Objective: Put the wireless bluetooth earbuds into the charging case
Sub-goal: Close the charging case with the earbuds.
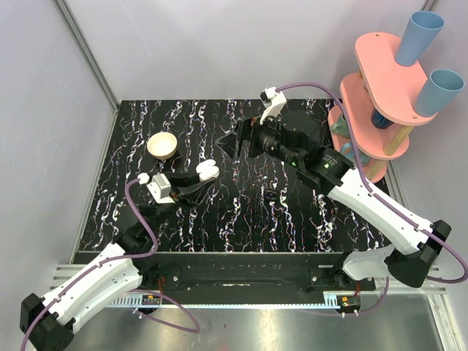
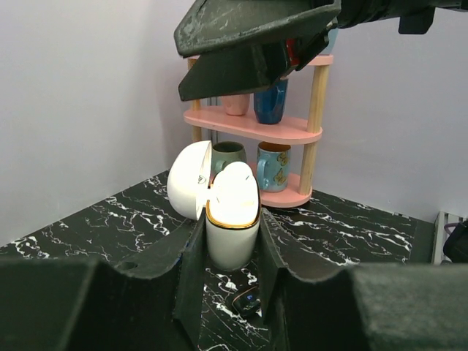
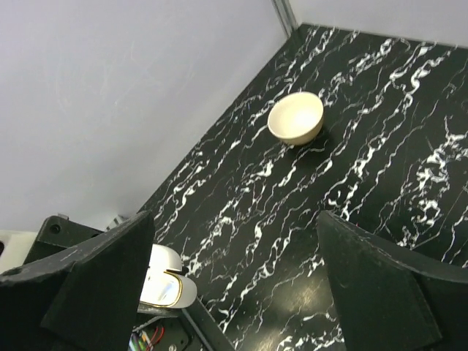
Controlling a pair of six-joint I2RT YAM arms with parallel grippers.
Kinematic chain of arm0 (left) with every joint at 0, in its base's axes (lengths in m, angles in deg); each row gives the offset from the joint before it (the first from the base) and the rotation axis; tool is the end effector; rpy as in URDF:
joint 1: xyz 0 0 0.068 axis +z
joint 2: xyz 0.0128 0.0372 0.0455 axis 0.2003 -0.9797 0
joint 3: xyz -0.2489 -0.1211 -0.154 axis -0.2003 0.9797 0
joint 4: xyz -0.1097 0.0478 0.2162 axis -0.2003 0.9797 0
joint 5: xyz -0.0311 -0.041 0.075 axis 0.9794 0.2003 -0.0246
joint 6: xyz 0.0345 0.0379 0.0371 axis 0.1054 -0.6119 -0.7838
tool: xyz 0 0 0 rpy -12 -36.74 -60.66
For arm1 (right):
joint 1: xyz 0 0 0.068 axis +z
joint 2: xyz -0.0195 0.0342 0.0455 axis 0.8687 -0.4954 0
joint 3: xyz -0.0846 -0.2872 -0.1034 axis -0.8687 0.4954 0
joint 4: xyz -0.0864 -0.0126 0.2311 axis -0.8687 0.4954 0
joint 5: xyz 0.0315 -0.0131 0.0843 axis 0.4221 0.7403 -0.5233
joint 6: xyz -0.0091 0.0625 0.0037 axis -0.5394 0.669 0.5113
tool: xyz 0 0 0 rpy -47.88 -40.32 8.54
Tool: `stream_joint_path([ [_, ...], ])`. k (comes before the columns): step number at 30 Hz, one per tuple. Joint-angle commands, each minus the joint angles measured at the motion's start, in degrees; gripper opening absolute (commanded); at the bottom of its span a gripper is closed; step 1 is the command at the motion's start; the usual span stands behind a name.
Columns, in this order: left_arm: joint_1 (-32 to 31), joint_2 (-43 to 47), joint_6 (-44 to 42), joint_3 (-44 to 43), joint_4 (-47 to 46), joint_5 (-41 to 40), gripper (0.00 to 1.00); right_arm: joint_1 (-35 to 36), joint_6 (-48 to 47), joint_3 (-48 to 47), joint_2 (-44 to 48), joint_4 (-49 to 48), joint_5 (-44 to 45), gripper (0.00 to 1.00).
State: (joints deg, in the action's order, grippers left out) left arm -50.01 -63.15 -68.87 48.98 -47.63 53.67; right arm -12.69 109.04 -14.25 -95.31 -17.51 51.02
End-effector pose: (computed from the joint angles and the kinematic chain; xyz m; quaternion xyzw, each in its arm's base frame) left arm 0.0774 -0.0779 0.3418 0.2502 0.4905 -0.3935 0.7362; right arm 0.1916 0.2126 0.4913 -0.1714 0.7177 0.3996 0.5439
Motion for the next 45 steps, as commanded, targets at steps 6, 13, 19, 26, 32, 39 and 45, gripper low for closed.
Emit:
stream_joint_path([
  [6,-0.2,-1.5,-2.4,-4.0,0.9,7.1,0.0,-0.2,3.8,-2.9,-4.6,3.2,-4.1,1.0],
  [13,-0.3,-5.1,-2.6,-5.9,1.1,11.0,0.0,-0.2,4.2,-2.9,-7.2,3.5,-3.9,1.0],
  [19,-0.4,-6.0,-2.7,-6.0,0.7,11.0,0.0,-0.2,3.6,-2.4,-8.0,3.9,-3.6,1.0],
  [26,-0.5,-6.5,-2.0,-6.2,-0.5,10.9,0.0,-0.2,3.5,-2.4,-9.2,4.7,-4.2,1.0],
  [32,-0.5,-6.8,-1.6,-5.9,-1.2,10.3,0.0,-0.2,3.5,-2.0,-9.1,5.0,-4.6,1.0],
  [39,-0.5,-4.3,-0.1,-3.0,-5.9,3.7,0.0,-0.2,3.3,-1.3,-8.7,5.4,-4.7,1.0],
  [45,-0.5,-4.7,0.4,-3.0,-5.9,2.9,0.0,-0.2,3.2,-1.0,-8.4,5.4,-5.3,1.0],
])
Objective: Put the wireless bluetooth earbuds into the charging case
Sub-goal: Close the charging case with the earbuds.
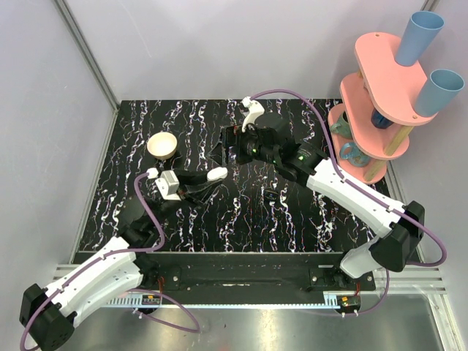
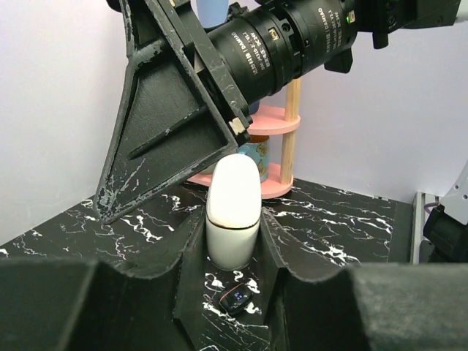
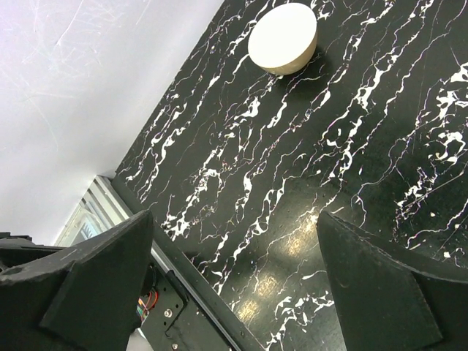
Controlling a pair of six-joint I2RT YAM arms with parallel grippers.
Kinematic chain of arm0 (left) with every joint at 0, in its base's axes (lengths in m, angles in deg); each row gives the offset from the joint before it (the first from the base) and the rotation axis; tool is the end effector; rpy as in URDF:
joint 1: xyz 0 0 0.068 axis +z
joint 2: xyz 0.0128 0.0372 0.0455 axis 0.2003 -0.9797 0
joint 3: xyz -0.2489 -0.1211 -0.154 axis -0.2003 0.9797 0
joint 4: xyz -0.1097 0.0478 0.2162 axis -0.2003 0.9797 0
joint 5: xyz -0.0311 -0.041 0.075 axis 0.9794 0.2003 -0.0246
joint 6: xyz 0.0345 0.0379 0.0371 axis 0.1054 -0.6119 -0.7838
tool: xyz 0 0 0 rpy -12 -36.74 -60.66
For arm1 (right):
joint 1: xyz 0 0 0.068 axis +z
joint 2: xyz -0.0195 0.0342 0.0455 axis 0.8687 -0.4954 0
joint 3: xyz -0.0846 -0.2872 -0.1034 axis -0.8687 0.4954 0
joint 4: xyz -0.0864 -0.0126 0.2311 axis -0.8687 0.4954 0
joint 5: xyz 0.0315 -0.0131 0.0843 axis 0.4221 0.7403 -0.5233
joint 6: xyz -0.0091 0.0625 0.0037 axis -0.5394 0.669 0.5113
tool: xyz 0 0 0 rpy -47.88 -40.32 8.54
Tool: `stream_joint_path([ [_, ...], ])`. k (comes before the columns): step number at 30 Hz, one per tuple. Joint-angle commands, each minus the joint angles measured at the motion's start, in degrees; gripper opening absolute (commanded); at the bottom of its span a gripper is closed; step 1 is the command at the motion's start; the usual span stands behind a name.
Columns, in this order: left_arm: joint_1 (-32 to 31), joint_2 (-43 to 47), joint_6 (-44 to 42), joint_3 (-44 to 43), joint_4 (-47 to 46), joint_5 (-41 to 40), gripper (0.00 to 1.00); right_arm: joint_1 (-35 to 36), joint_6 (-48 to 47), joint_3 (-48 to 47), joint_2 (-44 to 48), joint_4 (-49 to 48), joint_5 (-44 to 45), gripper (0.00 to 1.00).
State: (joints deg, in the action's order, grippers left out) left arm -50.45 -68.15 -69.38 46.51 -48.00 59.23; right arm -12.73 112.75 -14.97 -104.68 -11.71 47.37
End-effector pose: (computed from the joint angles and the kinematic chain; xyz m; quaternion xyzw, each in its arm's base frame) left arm 0.0867 -0.0922 0.3485 0.2942 0.4889 -0.4131 0.7098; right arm 0.2258 0.2543 0.4355 -0.1785 0.7967 0.3793 0.4354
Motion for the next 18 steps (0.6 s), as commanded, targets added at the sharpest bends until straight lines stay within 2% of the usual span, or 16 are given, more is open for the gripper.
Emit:
stream_joint_path([
  [1,0.0,0.2,1.2,-0.5,-5.8,-2.8,0.0,-0.1,-0.6,-0.2,1.0,-0.4,-1.6,1.0],
  [6,0.0,-0.5,2.1,-0.5,-6.4,-3.4,0.0,-0.1,-0.5,0.1,1.5,-0.4,-0.8,1.0],
  [9,0.0,-0.7,2.5,-1.1,-4.1,-4.2,0.0,-0.1,-0.6,0.7,2.4,-0.4,2.9,1.0],
  [12,0.0,-0.9,3.2,-2.5,0.2,-4.9,0.0,-0.1,0.5,3.4,4.6,-0.4,13.7,1.0],
  [13,0.0,-1.1,4.0,-2.9,3.8,-5.0,0.0,-0.1,0.9,4.0,6.1,-0.5,21.3,1.0],
  [16,0.0,-2.9,7.9,-6.0,14.8,-8.1,0.0,-0.2,0.1,7.1,9.7,-1.4,33.4,1.0],
  [18,0.0,-5.1,10.2,-6.5,16.7,-5.1,0.0,-0.4,-1.6,9.2,12.3,-2.0,37.2,1.0],
])
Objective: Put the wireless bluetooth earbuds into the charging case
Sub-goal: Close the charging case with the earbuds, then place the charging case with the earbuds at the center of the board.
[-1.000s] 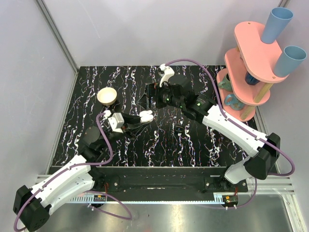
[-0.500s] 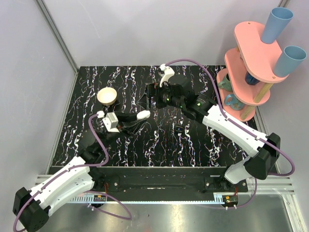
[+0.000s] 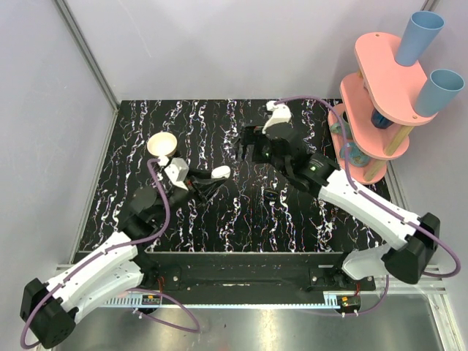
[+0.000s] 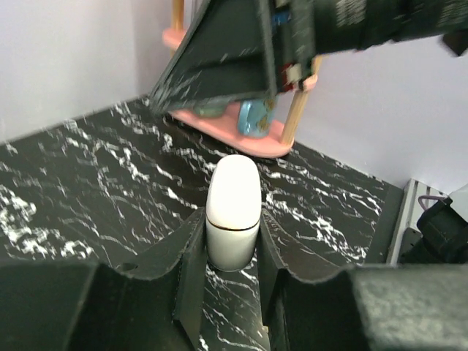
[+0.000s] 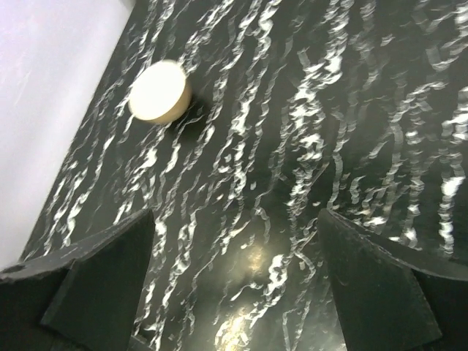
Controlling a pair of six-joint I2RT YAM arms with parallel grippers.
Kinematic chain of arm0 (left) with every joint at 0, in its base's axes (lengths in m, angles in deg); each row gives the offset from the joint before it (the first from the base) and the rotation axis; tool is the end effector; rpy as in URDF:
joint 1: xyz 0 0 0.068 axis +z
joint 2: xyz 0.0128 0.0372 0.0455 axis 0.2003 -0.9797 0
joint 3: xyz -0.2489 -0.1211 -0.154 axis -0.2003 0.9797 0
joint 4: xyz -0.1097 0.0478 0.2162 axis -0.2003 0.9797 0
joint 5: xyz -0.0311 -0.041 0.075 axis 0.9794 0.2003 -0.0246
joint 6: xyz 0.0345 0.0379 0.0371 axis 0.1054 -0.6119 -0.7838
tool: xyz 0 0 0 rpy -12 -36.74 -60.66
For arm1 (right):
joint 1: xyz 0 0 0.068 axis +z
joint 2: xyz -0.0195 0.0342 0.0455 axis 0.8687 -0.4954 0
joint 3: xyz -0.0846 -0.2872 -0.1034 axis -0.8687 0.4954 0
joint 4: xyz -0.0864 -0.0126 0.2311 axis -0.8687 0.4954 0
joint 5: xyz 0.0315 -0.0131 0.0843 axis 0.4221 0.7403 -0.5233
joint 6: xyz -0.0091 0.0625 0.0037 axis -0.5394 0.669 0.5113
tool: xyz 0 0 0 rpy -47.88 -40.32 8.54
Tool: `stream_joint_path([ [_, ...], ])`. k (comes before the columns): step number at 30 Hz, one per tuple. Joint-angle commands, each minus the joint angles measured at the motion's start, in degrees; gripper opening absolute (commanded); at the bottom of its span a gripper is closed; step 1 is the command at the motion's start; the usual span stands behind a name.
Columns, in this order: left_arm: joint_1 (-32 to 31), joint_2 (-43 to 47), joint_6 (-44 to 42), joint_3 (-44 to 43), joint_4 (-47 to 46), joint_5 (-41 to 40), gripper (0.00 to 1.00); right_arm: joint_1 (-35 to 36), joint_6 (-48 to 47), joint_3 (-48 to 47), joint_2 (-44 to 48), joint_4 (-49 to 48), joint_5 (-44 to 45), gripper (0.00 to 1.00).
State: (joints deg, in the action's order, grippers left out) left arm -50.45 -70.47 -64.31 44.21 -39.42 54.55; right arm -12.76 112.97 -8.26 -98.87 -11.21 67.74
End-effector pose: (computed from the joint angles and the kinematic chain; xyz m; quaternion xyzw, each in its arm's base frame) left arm 0.1005 -0.0985 0.3413 0.2483 0.5724 -0.4148 0.6623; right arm 0.2166 0.2186 0.4254 -0.0776 0.8167 0.2554 0.5116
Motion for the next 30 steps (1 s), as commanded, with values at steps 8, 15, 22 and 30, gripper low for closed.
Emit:
stream_joint_path([
  [8,0.0,-9.4,17.9,-1.3,2.7,1.5,0.0,-1.6,-0.3,9.0,10.9,-2.7,18.6,1.0],
  [15,5.7,-14.6,22.8,-1.6,5.0,7.0,0.05,-2.1,1.4,14.0,13.6,-2.5,17.7,1.0],
  [22,8.3,-26.2,30.4,-1.8,-3.8,14.6,0.0,-2.3,3.6,14.8,12.9,-2.3,13.7,1.0],
  [30,8.7,-36.0,33.5,-1.7,-9.1,15.9,0.0,-2.4,4.2,12.8,10.1,-2.2,10.4,1.0],
])
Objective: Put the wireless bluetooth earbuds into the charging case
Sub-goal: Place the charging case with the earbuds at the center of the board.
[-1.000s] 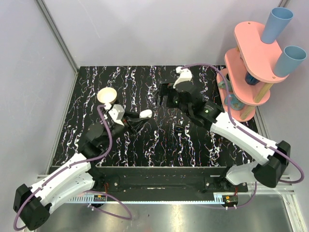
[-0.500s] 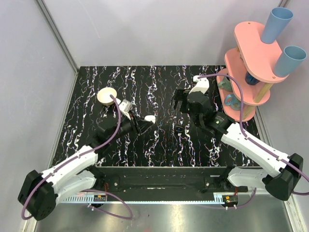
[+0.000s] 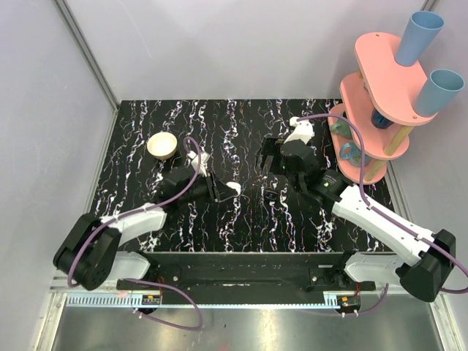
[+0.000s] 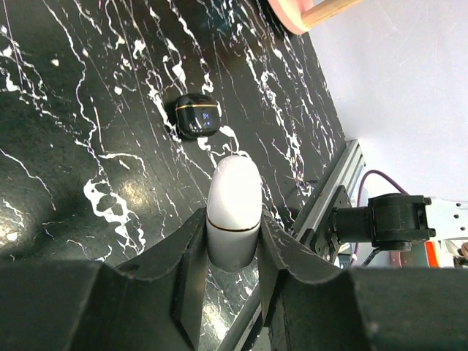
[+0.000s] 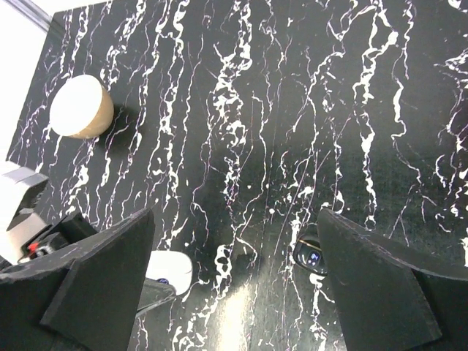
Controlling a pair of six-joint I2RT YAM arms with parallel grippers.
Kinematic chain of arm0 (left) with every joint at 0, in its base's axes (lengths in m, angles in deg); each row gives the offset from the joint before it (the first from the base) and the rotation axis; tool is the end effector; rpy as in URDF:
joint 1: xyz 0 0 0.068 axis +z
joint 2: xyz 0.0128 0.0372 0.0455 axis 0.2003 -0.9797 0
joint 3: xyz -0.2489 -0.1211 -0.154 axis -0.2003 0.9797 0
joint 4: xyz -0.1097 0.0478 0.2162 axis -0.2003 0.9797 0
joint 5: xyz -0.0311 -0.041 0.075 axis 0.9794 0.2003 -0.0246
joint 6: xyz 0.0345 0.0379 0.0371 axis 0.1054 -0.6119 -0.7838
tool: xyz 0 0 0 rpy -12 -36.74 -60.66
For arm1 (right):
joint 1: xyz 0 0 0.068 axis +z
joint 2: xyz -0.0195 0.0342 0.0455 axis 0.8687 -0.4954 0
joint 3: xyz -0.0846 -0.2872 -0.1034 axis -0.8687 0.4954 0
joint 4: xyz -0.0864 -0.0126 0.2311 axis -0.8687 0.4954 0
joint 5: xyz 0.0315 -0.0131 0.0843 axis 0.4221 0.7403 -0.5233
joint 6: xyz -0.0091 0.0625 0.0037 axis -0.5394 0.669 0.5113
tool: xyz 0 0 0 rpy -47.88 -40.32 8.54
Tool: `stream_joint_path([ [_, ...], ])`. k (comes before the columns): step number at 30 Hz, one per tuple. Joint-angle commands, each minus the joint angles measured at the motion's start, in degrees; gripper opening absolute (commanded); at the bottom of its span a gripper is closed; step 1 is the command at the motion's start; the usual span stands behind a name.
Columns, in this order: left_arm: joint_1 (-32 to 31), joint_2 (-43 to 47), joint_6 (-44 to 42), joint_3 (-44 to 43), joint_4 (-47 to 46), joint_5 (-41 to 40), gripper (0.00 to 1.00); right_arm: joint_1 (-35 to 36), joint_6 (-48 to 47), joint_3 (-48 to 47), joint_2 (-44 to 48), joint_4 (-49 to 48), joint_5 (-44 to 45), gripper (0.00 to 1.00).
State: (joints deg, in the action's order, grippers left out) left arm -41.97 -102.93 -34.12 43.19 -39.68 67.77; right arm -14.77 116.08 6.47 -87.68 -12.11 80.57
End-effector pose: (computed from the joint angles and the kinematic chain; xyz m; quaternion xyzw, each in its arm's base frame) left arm 0.1971 -0.1434 0.2487 0.0658 0.7932 -0.5037 0.3358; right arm 0.1888 0.1604 0.3905 0.0168 0.8230 0.1676 0.5424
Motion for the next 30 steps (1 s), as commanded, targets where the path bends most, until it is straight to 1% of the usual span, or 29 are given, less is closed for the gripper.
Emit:
stream_joint_path([
  [1,0.2,-4.5,4.1,-0.1,-10.6,2.7,0.0,-0.5,1.5,-1.9,-0.9,-1.3,-2.7,1.0],
  [3,0.2,-7.4,5.8,1.1,-13.8,2.1,0.01,-0.4,1.7,-1.7,-0.8,-1.4,-2.9,1.0],
  [5,0.3,-9.2,6.5,1.3,-14.5,1.0,0.04,-0.5,1.7,-1.5,-0.7,-1.4,-2.7,1.0],
  [10,0.3,-12.5,6.5,1.2,-15.2,-0.6,0.05,-0.4,1.6,-0.4,-0.1,-1.2,-2.1,1.0],
  [14,0.3,-17.8,9.0,0.8,-18.7,0.5,0.05,-0.5,1.6,0.1,0.2,-1.1,-1.9,1.0],
  [16,0.3,-20.6,10.1,1.1,-21.7,0.5,0.07,-0.5,1.6,0.1,-0.1,-1.2,-1.5,1.0],
  [20,0.3,-24.1,11.8,2.0,-25.8,0.4,0.07,-0.7,1.3,-0.7,-0.9,-0.9,-1.8,1.0],
  [22,0.3,-24.8,12.0,2.1,-25.9,-0.1,0.07,-0.7,1.0,-0.8,-1.4,-0.8,-2.0,1.0],
  [30,0.3,-24.8,11.6,2.4,-22.5,-3.7,0.24,-1.0,0.6,-1.3,-1.9,-0.6,-2.0,1.0],
])
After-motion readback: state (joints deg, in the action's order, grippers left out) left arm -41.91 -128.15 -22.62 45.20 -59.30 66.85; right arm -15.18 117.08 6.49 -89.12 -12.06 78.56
